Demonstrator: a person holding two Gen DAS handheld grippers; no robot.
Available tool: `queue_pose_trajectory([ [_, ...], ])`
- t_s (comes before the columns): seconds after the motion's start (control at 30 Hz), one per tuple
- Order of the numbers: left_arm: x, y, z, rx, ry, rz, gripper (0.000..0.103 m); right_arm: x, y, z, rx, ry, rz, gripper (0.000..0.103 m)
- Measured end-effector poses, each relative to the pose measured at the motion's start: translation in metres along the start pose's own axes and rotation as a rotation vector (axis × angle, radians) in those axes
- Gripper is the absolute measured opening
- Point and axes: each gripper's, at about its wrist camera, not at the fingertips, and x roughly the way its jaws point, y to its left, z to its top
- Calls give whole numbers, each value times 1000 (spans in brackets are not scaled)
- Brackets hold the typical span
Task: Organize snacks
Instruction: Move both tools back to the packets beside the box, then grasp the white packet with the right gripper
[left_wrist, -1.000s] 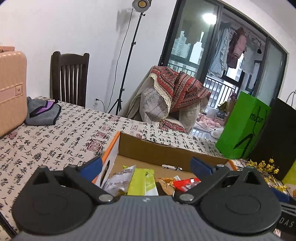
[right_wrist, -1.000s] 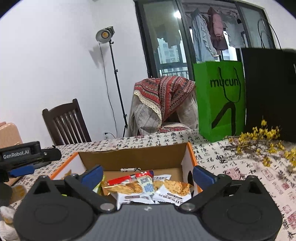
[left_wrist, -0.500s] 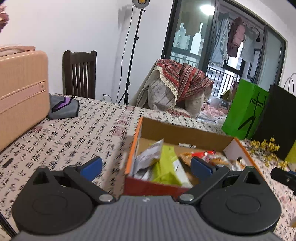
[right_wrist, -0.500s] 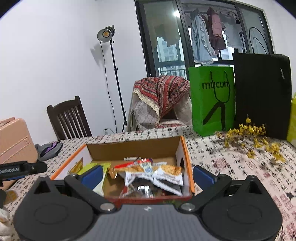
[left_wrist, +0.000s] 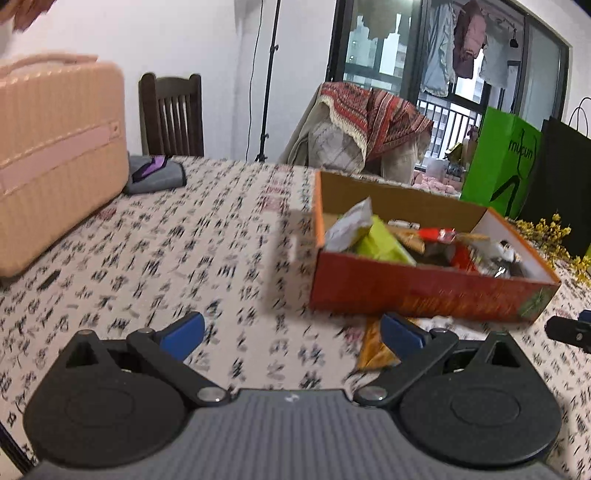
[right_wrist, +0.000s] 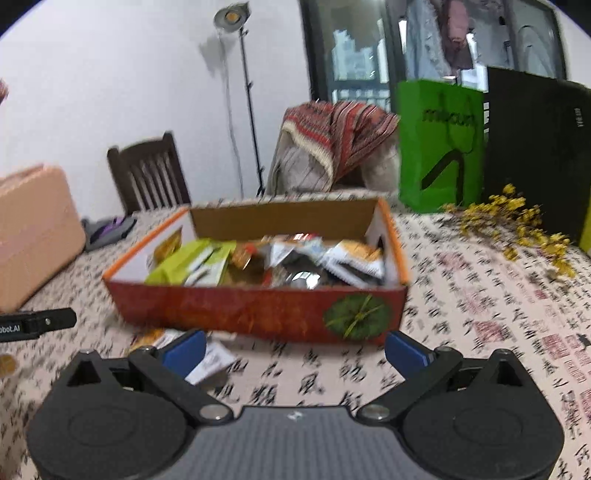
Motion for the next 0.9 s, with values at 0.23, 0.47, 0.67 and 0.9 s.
queue_pose_trajectory([
  [0.23, 10, 15, -22, -14, 18, -37, 103, 29, 43, -8, -138, 98, 8, 103],
  [0.47, 14, 21, -25, -42, 21, -69, 103, 56, 64, -5, -219, 166, 12, 103],
  [0.67, 13, 27, -25, -70, 23, -90, 103, 81, 68, -6, -241, 227, 30, 103],
  [0.9, 14, 31, -25, -98, 31, -99, 103, 96, 65, -2, -192, 222, 92, 103],
])
